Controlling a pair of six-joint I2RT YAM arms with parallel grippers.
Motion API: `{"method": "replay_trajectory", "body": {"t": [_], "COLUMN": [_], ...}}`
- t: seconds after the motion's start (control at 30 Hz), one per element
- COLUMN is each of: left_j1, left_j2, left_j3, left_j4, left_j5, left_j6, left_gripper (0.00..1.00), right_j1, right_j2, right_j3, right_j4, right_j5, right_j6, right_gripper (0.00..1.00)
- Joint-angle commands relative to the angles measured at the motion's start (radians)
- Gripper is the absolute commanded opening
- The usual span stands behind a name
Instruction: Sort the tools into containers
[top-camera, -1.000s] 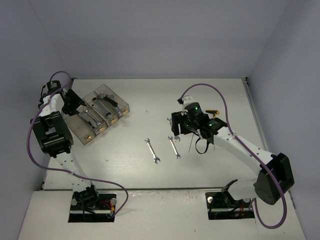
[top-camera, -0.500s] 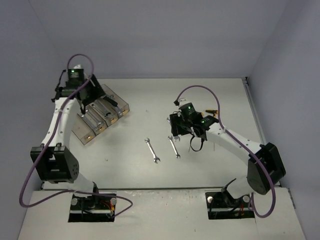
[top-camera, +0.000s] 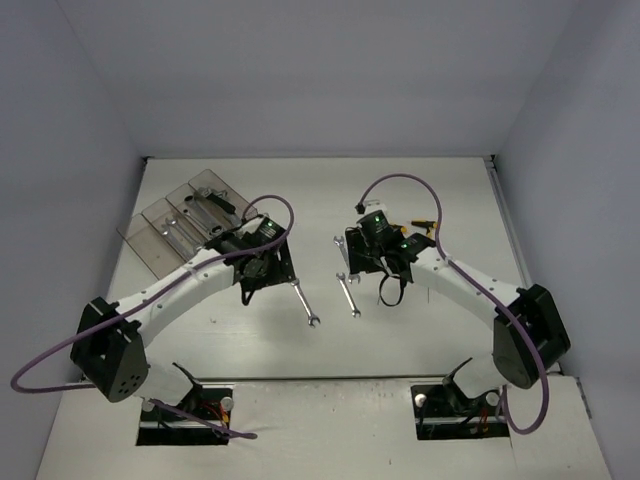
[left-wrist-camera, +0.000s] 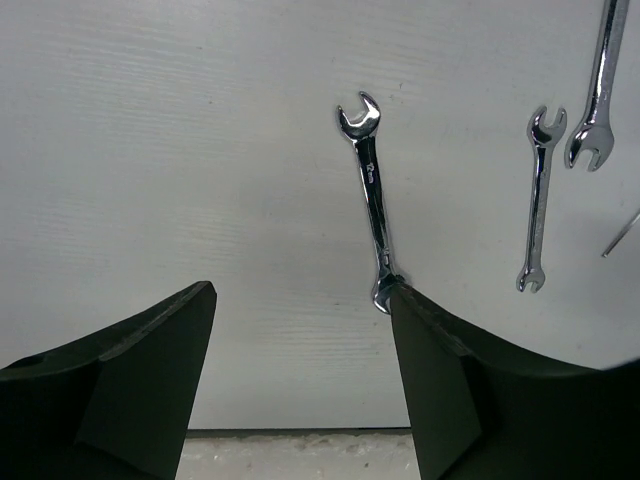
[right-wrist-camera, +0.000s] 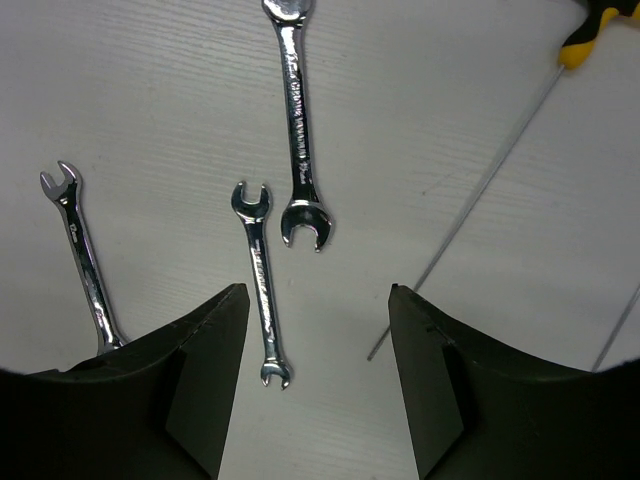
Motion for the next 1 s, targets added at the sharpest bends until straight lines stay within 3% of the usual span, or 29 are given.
{"method": "replay_trajectory", "body": {"t": [0.0,0.3,0.47,0.8,0.97], "left_j1": [-0.075,-0.157,-0.173,-0.175,-0.175], "left_j2": [0.059,0.304,0.406,0.484,0.522], "left_j3": [0.049,0.178,0.210,0.204,0.193], "left_j4": [0.006,-0.009,-0.011,-0.007,0.007], "left_j5": [-0.131,-0.158,-0.158,-0.177,-0.164], "left_j6": [-0.178,-0.317,-0.395,-0.426,-0.424], "left_gripper": [0.67,0.66,0.61,0.53,0.43], "right_j1": [-0.023,-0.085,-0.127,-0.129,-0.129], "right_j2": [-0.154,-0.367,-0.461,-0.498,-0.486], "right_j3": [-0.064,-0.178,-0.212,-0.217,-0.211], "right_j4": [-0.013,-0.093,-0.120,-0.137,-0.139], "right_j5": [0.042,0.014,-0.057,-0.085,-0.120], "right_j6": [0.028,0.021,0.033,0.031,0.023], "right_gripper": [0.56,0.56,0.57,0.57,0.57]}}
